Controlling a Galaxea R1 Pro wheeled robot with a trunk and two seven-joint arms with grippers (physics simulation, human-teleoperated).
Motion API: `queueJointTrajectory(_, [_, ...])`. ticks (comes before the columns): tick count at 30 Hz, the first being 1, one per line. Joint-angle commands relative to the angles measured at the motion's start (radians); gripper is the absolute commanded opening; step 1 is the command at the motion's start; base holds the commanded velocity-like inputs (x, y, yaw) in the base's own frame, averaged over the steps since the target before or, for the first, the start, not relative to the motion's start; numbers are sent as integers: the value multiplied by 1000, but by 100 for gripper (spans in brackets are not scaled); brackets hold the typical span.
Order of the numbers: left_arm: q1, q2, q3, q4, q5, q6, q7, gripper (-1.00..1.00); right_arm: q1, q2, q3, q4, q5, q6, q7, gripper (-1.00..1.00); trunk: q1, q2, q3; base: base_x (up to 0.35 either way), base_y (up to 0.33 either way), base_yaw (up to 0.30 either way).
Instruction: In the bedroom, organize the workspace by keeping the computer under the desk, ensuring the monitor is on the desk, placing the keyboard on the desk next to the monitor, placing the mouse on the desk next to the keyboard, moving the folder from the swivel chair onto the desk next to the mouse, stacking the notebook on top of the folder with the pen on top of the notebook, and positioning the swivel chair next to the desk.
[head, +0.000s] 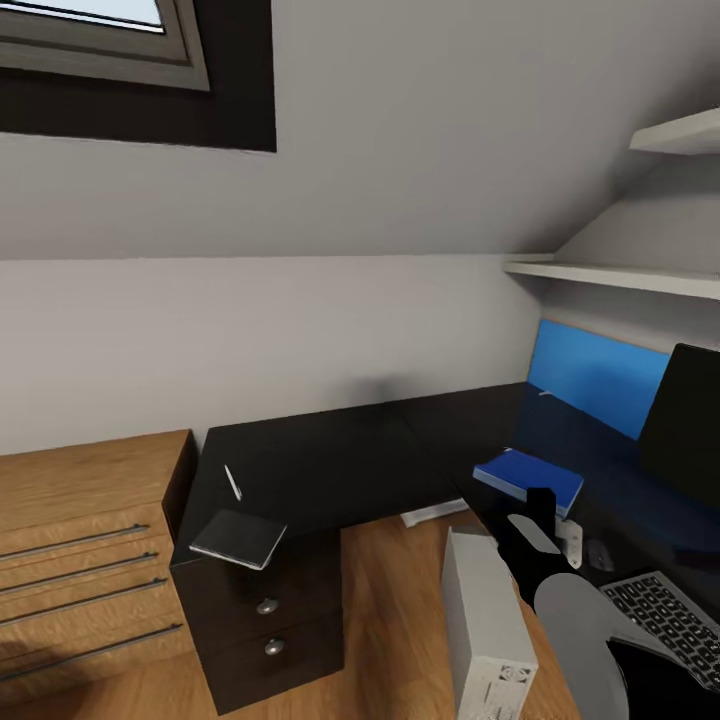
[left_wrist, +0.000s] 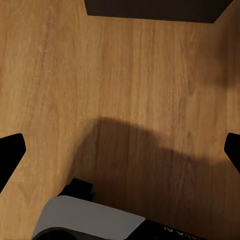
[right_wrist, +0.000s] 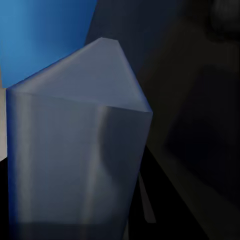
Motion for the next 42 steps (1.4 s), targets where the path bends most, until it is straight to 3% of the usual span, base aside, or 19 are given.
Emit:
queueJointTrajectory(1, [-1, 0, -9, 0, 8, -4, 7, 100, -1, 0, 0, -1, -4, -2, 0, -100, 4, -8, -4, 0, 0, -83])
queueJointTrajectory(42, [-1, 0, -9, 0, 8, -5, 7, 100, 0, 0, 0, -1, -4, -2, 0, -100, 161, -295, -133, 0, 0, -4])
